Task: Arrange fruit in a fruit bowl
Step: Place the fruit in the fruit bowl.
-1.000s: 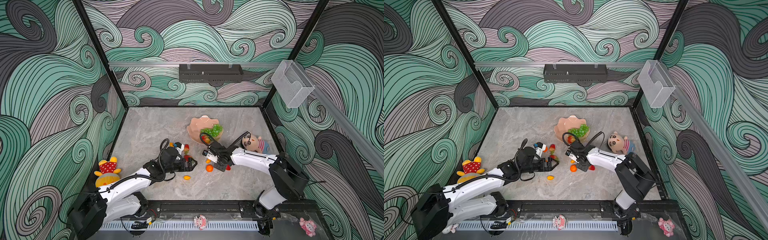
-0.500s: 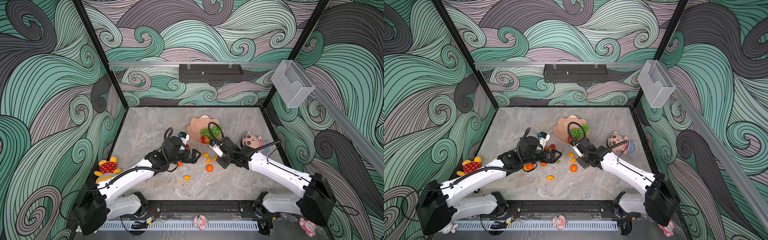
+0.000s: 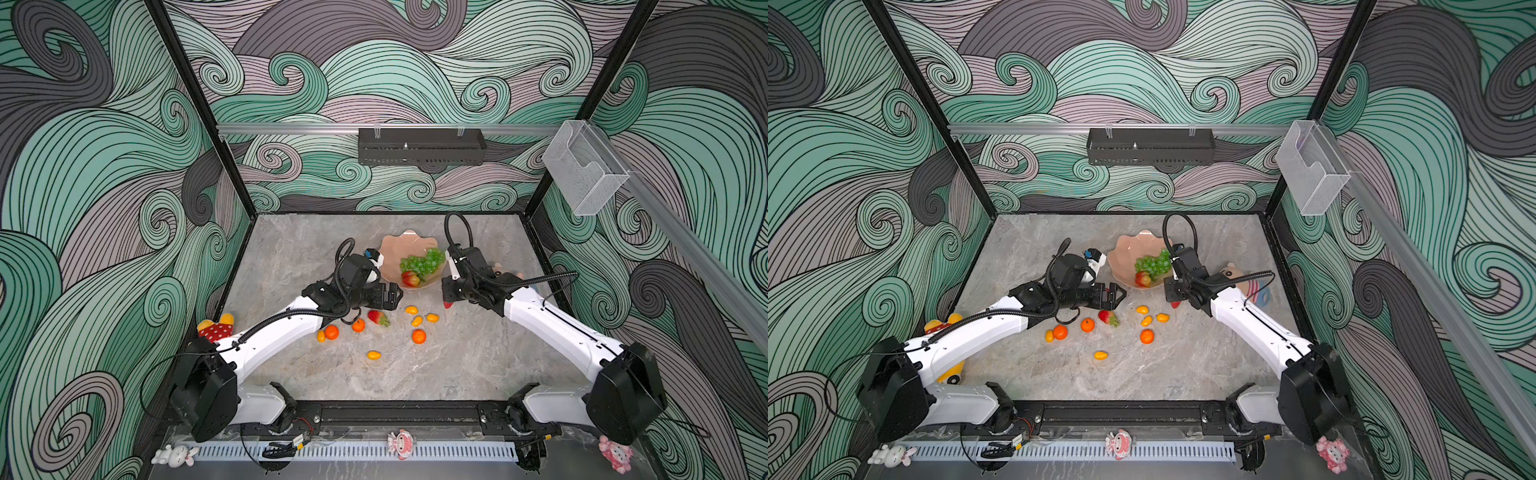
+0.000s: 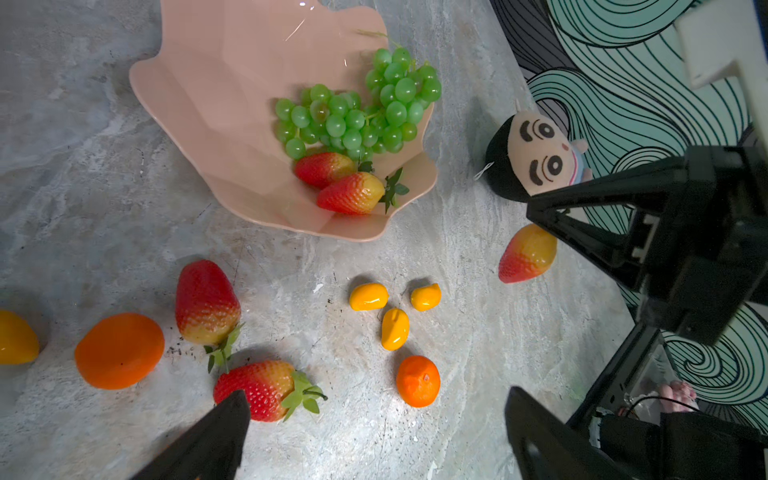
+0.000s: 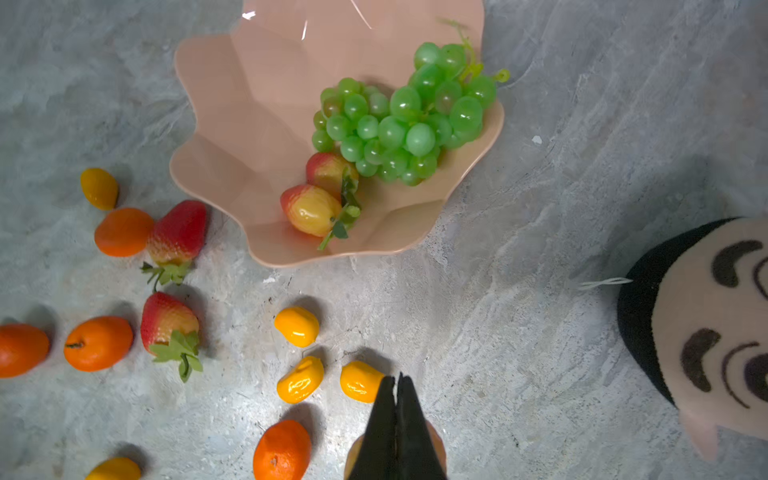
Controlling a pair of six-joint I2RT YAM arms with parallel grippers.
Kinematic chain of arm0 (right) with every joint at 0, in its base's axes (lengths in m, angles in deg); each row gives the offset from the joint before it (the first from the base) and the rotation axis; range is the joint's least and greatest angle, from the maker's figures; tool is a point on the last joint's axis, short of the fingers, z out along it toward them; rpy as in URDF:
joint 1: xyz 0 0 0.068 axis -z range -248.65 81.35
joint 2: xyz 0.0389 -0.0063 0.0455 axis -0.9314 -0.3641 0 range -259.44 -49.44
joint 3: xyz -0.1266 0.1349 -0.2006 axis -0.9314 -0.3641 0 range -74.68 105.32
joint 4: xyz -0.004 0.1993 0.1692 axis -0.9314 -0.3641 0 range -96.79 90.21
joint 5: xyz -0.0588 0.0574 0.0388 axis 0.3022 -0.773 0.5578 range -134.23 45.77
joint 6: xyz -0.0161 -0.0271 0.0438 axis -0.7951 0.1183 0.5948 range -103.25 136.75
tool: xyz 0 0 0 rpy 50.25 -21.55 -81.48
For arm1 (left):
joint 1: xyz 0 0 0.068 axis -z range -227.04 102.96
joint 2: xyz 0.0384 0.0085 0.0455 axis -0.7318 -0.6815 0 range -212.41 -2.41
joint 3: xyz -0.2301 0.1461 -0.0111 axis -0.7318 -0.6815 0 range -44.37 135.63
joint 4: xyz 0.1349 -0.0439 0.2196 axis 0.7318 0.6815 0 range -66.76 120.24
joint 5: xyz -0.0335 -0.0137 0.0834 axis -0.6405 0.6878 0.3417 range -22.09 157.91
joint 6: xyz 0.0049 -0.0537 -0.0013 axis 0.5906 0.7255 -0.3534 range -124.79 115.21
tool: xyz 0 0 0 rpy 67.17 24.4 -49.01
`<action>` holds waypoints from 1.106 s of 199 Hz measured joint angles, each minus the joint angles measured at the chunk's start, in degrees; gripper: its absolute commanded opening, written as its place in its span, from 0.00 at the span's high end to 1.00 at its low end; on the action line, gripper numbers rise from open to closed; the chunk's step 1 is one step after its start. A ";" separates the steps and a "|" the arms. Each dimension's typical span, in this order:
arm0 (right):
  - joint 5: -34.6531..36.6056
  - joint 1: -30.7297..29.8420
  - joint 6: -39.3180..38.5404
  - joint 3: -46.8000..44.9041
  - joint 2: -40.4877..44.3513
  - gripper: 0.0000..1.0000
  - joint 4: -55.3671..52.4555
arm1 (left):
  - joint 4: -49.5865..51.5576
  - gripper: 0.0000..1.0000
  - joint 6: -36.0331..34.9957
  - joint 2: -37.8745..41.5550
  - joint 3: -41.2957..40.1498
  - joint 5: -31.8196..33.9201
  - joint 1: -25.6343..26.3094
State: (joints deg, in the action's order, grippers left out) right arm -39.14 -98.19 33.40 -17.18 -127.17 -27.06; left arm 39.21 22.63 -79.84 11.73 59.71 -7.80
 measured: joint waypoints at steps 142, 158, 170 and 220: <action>-7.76 3.80 9.11 10.21 -20.02 1.00 15.61 | 4.61 0.01 -2.05 -11.08 9.55 -3.04 -5.40; -7.91 4.20 9.07 11.26 -21.86 1.00 15.85 | 4.63 0.01 -2.21 -11.06 9.42 -3.15 -5.73; -7.91 4.44 8.90 11.65 -22.97 1.00 15.96 | 4.66 0.01 -2.32 -10.95 9.27 -3.23 -5.90; -7.87 4.72 7.41 12.31 -25.18 0.93 15.72 | 4.83 0.02 -2.40 -10.54 8.90 -3.82 -6.25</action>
State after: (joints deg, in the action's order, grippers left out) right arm -47.01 -93.47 40.81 -4.88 -152.35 -11.34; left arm 44.04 20.23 -90.37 20.62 55.88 -14.05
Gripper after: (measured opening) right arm 0.044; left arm 0.985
